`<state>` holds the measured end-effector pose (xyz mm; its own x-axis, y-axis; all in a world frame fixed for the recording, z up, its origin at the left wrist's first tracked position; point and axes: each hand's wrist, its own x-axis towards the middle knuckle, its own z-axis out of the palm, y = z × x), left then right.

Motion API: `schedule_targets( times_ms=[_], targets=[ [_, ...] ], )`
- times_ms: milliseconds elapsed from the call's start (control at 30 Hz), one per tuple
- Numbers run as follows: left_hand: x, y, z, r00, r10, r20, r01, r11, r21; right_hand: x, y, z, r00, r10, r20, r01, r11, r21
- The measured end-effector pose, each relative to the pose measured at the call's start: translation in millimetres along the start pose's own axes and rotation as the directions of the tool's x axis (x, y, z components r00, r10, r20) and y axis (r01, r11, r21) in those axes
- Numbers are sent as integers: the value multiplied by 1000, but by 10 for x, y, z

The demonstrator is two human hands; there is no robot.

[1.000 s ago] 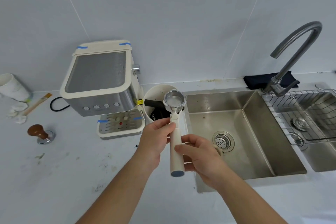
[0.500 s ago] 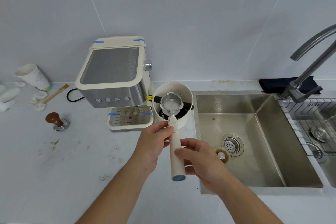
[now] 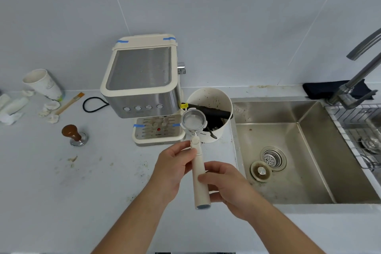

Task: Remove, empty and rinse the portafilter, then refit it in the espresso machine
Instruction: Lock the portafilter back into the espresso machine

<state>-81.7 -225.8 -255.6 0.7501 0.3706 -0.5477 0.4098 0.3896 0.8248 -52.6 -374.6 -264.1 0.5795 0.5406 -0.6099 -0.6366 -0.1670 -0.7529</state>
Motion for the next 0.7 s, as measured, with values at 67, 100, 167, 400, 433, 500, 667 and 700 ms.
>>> schedule_targets(
  times_ms=[67,100,167,400,433,500,667,700],
  targets=[
    [16,28,-129,1000,1,25,-1,1000,6,18,-5,112,1000,14,8,-14,1000,4],
    [21,50,-192,999,6,35,-6,1000,7,33,-12,171,1000,25,12,-25,1000,14],
    [31,87,-292,999,11,37,-11,1000,18,53,-25,274,999,38,20,-39,999,32],
    [110,131,-658,999,8,47,-12,996,92,150,31,678,1000,10,7,-10,999,38],
    [120,128,-706,999,4,52,-9,994,105,169,40,722,1000,11,10,-12,1000,27],
    [130,117,-799,998,-5,66,-4,990,138,205,61,788,1000,13,18,-13,1000,11],
    [160,171,-1032,989,-22,146,-33,930,366,299,145,908,1000,14,4,-14,1000,-13],
    [154,217,-1085,985,-30,172,-46,905,423,317,158,933,1000,17,8,-17,1000,-14]
  ],
)
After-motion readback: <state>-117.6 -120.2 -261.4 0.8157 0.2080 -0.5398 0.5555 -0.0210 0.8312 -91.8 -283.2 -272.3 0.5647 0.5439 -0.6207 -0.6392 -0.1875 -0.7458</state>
